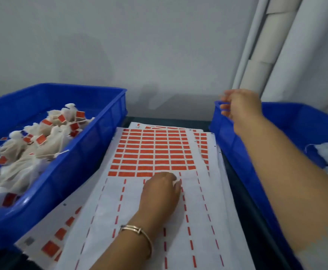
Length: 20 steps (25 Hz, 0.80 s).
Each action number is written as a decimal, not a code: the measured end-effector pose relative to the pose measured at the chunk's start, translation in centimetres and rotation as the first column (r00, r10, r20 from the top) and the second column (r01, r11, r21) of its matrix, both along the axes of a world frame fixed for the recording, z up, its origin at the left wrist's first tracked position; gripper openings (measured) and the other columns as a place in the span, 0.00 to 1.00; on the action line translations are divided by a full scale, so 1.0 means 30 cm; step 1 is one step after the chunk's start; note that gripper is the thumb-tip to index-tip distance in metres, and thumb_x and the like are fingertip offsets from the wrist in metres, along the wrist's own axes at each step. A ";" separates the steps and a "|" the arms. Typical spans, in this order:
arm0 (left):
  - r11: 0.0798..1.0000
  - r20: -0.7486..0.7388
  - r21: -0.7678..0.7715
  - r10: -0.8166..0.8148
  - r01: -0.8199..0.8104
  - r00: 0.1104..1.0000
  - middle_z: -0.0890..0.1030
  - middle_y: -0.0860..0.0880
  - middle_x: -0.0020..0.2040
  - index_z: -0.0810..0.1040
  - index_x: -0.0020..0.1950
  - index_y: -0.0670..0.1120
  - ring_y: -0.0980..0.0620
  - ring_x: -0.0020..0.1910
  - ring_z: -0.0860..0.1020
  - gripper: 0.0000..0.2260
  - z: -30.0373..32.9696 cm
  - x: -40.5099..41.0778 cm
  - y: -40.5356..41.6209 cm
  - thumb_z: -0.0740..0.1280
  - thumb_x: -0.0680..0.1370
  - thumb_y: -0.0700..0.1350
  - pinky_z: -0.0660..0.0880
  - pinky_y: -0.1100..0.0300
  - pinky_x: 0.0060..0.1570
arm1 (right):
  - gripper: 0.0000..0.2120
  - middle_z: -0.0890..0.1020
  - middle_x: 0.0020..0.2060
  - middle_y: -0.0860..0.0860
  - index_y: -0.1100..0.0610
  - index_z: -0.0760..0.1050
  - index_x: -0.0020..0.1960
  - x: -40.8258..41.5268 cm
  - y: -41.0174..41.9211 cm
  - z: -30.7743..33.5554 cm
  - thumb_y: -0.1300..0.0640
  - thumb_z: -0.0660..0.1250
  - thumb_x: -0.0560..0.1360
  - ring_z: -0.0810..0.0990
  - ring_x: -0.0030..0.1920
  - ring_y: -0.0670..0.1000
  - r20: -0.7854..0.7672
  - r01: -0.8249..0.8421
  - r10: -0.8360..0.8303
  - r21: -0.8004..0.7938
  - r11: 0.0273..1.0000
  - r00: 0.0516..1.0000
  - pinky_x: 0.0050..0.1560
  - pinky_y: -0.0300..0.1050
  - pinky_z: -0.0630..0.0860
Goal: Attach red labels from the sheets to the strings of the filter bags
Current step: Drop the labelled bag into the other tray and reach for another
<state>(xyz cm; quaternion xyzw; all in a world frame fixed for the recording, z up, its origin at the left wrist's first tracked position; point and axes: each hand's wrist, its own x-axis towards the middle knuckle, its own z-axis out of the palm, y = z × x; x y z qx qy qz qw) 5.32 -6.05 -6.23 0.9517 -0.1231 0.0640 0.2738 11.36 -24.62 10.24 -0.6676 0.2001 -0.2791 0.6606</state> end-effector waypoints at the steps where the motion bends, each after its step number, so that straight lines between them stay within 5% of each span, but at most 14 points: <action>1: 1.000 0.017 0.013 -0.001 0.001 1.000 0.80 0.55 0.54 0.78 0.56 0.52 0.57 0.48 0.76 0.13 -0.029 0.002 -0.001 0.60 0.78 0.55 0.67 0.67 0.52 | 0.14 0.77 0.36 0.52 0.56 0.73 0.39 0.026 -0.080 0.021 0.63 0.54 0.80 0.75 0.27 0.45 -0.032 0.025 -0.024 0.037 0.999 0.999 0.22 0.34 0.72; 4: 1.000 0.069 0.023 -0.008 0.007 0.998 0.78 0.58 0.58 0.76 0.59 0.54 0.59 0.52 0.74 0.13 -0.074 0.013 -0.005 0.59 0.78 0.55 0.61 0.69 0.54 | 0.10 0.80 0.49 0.59 0.63 0.77 0.51 0.067 -0.348 -0.046 0.67 0.56 0.79 0.82 0.39 0.50 -0.294 -0.040 -0.056 -0.310 0.950 0.954 0.40 0.41 0.79; 6: 0.999 0.071 0.045 -0.002 -0.001 0.997 0.76 0.60 0.61 0.75 0.61 0.56 0.59 0.57 0.73 0.14 -0.084 0.024 -0.005 0.60 0.78 0.56 0.61 0.68 0.59 | 0.16 0.77 0.61 0.60 0.62 0.75 0.63 0.049 -0.501 -0.149 0.68 0.58 0.77 0.78 0.58 0.59 -0.555 -0.268 -0.176 -0.626 0.733 0.813 0.56 0.51 0.75; 8: 0.998 0.063 0.071 -0.003 -0.001 0.998 0.74 0.61 0.64 0.74 0.62 0.57 0.59 0.60 0.72 0.14 -0.092 0.037 -0.004 0.60 0.77 0.57 0.62 0.65 0.63 | 0.23 0.75 0.63 0.57 0.57 0.70 0.69 0.017 -0.593 -0.243 0.70 0.56 0.76 0.76 0.56 0.59 -0.732 -0.515 -0.253 -0.642 0.568 0.633 0.49 0.49 0.74; 11: 0.996 0.044 0.094 0.001 -0.005 0.999 0.70 0.62 0.67 0.72 0.64 0.59 0.60 0.64 0.69 0.16 -0.100 0.043 -0.007 0.59 0.77 0.59 0.61 0.63 0.66 | 0.31 0.75 0.58 0.57 0.50 0.64 0.73 -0.006 -0.639 -0.317 0.71 0.52 0.74 0.76 0.47 0.58 -0.825 -0.583 -0.185 -0.518 0.625 0.535 0.39 0.47 0.72; 16: 0.997 0.059 0.075 0.027 -0.031 0.998 0.72 0.63 0.65 0.73 0.62 0.59 0.61 0.61 0.71 0.14 -0.093 0.046 -0.012 0.59 0.77 0.59 0.63 0.65 0.64 | 0.09 0.77 0.43 0.52 0.58 0.76 0.54 0.002 -0.705 -0.306 0.60 0.68 0.74 0.75 0.40 0.52 -0.718 -0.520 -0.281 -0.668 0.532 0.637 0.35 0.45 0.69; 20: 0.998 0.066 0.052 0.021 -0.024 0.998 0.73 0.62 0.64 0.73 0.61 0.59 0.60 0.60 0.71 0.14 -0.093 0.051 -0.007 0.61 0.77 0.58 0.64 0.66 0.63 | 0.09 0.79 0.35 0.51 0.57 0.78 0.38 -0.048 -0.729 -0.216 0.53 0.74 0.70 0.75 0.37 0.50 -0.649 -0.479 -0.294 -0.736 0.478 0.702 0.33 0.43 0.67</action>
